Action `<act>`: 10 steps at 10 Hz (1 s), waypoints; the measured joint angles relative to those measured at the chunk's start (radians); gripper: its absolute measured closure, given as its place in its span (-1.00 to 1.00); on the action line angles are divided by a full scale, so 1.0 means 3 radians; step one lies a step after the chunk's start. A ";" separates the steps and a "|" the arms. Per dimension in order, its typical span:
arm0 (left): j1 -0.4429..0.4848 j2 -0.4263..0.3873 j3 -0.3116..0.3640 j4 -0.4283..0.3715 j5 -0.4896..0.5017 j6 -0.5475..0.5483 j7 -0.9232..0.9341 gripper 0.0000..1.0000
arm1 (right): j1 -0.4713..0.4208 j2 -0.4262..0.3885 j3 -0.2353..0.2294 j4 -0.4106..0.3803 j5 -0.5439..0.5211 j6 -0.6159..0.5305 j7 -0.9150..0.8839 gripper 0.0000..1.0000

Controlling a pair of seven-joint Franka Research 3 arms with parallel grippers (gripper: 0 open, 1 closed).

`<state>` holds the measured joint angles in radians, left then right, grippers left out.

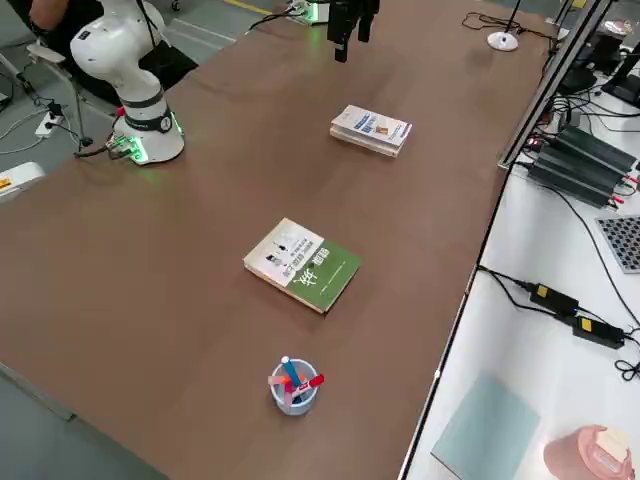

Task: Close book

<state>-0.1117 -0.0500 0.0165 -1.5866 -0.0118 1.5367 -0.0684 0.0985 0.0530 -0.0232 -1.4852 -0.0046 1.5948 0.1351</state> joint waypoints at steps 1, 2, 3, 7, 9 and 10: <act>0.0000 0.0002 0.0000 0.0001 0.0000 0.0000 -0.0022 -1.00 | 0.0000 0.0000 0.0000 0.0000 0.0000 0.0000 0.0001 -1.00; -0.0001 0.0005 -0.0001 0.0003 0.0000 0.0000 -0.0035 -1.00 | 0.0000 0.0000 0.0000 0.0000 0.0000 0.0000 0.0002 -1.00; -0.0001 0.0009 -0.0001 0.0003 0.0000 0.0000 -0.0039 -1.00 | 0.0000 0.0000 0.0000 0.0000 0.0000 0.0000 0.0004 -1.00; -0.0002 0.0034 -0.0003 0.0020 0.0000 0.0001 -0.0040 -1.00 | 0.0000 0.0000 0.0000 0.0000 0.0000 0.0000 0.0008 -1.00; -0.0002 0.0041 -0.0005 0.0032 0.0000 0.0001 -0.0040 -1.00 | 0.0000 0.0000 0.0002 0.0000 0.0000 0.0000 0.0009 -1.00; -0.0003 0.0042 -0.0005 0.0033 0.0000 0.0001 -0.0040 -1.00 | 0.0000 0.0000 0.0003 0.0000 0.0000 0.0000 0.0010 -1.00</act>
<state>-0.1127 -0.0374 0.0149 -1.5767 -0.0118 1.5372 -0.0806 0.0985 0.0530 -0.0223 -1.4852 -0.0046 1.5949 0.1382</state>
